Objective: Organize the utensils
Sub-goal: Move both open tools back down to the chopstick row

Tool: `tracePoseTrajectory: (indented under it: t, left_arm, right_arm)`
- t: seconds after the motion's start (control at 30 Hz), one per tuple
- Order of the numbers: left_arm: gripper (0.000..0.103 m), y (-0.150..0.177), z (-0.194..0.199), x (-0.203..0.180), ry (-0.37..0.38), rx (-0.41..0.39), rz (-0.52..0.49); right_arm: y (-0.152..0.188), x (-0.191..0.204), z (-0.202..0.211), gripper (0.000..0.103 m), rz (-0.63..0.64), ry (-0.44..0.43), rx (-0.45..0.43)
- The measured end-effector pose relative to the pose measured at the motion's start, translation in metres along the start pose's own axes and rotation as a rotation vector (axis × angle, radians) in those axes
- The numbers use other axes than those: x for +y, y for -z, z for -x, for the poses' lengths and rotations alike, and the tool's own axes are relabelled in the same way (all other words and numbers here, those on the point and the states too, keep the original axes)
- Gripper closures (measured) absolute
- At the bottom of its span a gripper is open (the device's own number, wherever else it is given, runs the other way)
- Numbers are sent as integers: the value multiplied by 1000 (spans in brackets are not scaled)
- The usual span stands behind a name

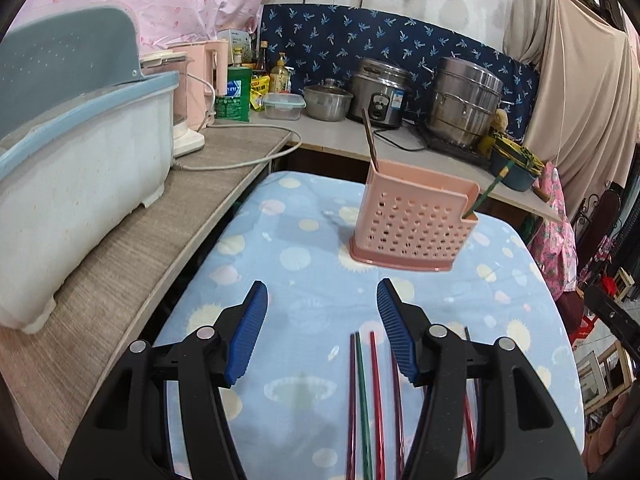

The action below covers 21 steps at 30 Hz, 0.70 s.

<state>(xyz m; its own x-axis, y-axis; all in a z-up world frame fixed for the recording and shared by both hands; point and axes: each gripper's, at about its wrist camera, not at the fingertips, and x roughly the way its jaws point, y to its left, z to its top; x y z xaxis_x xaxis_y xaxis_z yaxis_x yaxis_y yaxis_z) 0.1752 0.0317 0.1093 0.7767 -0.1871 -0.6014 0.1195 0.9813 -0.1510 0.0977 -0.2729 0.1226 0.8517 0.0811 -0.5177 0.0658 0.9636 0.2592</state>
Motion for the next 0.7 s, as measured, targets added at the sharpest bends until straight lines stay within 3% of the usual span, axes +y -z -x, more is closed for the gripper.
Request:
tracePoseTrajectory:
  t: [0.7]
  left_arm:
    - [49,87,16,15,-37,115,5]
  right_arm:
    - [110,-10,8,66,1,32,168]
